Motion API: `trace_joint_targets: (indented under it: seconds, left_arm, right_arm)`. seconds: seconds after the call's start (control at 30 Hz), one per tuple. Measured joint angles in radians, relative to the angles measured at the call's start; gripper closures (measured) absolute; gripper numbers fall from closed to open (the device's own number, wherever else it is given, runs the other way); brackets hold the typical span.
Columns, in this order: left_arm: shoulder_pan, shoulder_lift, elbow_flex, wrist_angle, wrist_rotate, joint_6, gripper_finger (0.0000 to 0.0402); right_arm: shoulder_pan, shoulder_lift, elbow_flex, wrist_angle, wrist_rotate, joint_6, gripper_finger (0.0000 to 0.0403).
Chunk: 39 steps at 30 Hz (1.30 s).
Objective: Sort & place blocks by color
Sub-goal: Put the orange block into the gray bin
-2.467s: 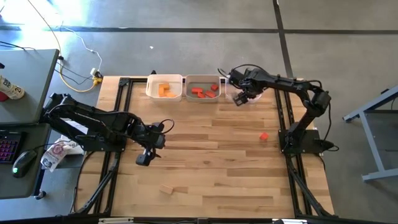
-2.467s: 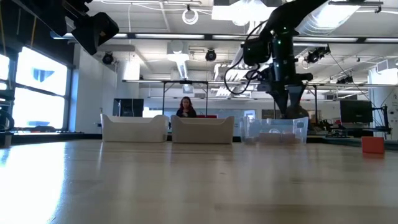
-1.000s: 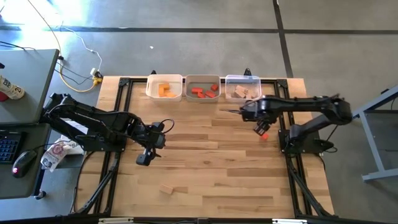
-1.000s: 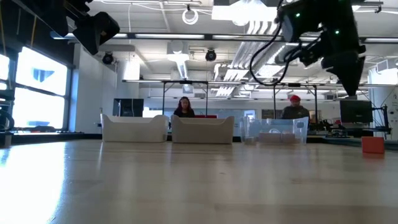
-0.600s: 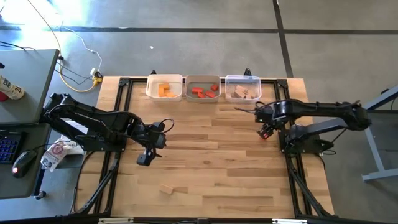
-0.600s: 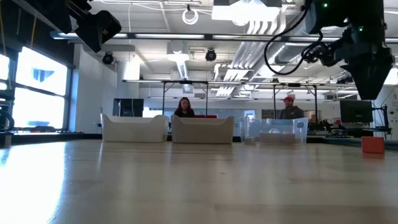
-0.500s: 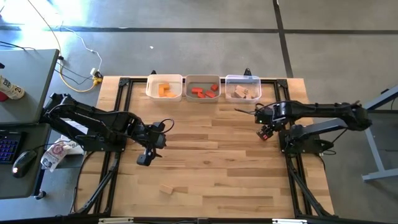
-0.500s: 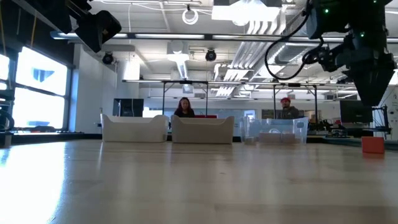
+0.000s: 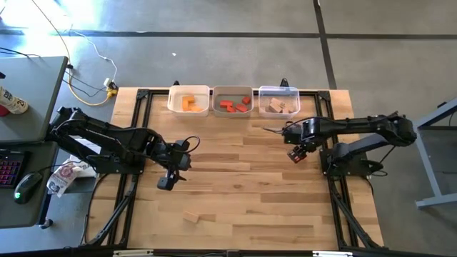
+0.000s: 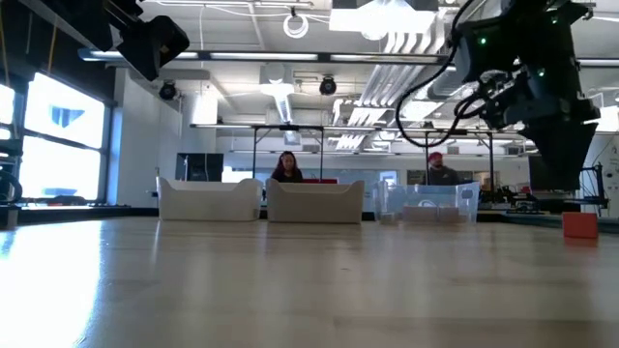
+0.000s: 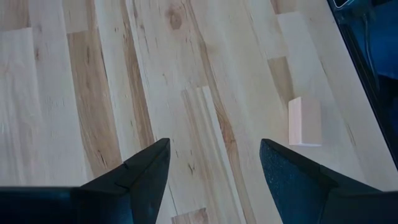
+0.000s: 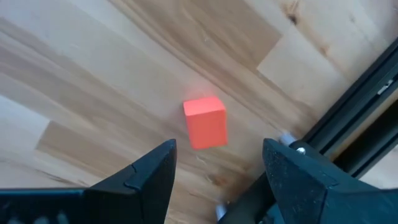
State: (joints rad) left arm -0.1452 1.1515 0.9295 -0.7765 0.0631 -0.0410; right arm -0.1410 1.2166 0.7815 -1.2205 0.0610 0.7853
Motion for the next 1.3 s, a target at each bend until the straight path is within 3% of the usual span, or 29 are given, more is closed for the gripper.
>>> trace_joint_targets:
  seconds: [0.77,1.3]
  left_arm:
    - [0.000,0.000,0.000,-0.001,0.000,0.000,0.0165]
    - [0.000,0.000,0.000,-0.004,0.000,0.000,0.0165]
  right_arm:
    - [-0.030,0.362,0.000,0.054,-0.054,-0.088,0.0181]
    - [-0.055,0.412,0.002,0.084,-0.100,-0.113,0.0295]
